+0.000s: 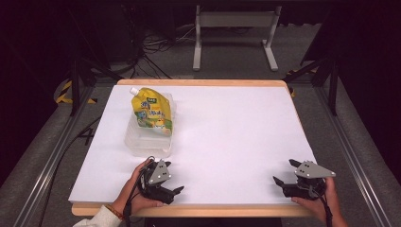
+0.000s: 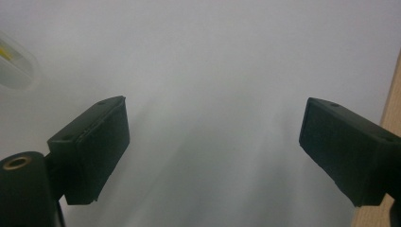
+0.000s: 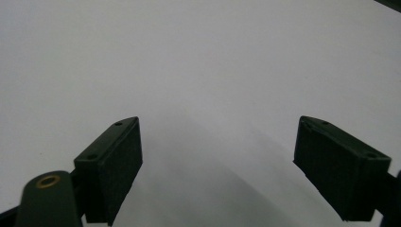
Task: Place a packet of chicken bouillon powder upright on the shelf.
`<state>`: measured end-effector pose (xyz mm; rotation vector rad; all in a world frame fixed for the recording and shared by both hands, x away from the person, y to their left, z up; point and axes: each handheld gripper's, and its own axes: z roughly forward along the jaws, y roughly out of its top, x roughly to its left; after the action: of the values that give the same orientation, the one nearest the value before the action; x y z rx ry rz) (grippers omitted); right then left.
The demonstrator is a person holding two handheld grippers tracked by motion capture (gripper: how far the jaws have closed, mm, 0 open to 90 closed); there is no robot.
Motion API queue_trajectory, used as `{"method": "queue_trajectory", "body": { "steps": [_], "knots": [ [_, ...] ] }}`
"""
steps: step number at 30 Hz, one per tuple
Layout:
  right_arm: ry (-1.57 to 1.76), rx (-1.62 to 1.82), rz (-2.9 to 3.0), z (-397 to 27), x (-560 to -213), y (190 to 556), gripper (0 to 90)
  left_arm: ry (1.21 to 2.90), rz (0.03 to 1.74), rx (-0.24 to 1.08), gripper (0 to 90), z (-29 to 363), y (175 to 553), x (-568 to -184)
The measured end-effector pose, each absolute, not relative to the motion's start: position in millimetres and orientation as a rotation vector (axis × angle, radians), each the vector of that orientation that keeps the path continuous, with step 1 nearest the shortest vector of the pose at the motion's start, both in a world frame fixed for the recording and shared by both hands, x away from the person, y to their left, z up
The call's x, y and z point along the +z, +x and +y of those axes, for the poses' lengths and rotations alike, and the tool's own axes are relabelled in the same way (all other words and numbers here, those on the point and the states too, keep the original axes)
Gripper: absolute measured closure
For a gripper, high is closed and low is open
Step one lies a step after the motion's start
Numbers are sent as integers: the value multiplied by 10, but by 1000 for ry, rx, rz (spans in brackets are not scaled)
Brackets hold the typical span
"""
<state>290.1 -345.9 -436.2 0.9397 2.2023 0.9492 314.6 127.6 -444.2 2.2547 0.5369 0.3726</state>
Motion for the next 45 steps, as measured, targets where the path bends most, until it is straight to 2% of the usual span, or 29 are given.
{"method": "queue_trajectory", "body": {
  "steps": [45],
  "knots": [
    [916, 913, 2189, -3366, -4386, 2893, 150, 2301, 509, 374, 96, 1238, 3175, -4470]
  ]
}}
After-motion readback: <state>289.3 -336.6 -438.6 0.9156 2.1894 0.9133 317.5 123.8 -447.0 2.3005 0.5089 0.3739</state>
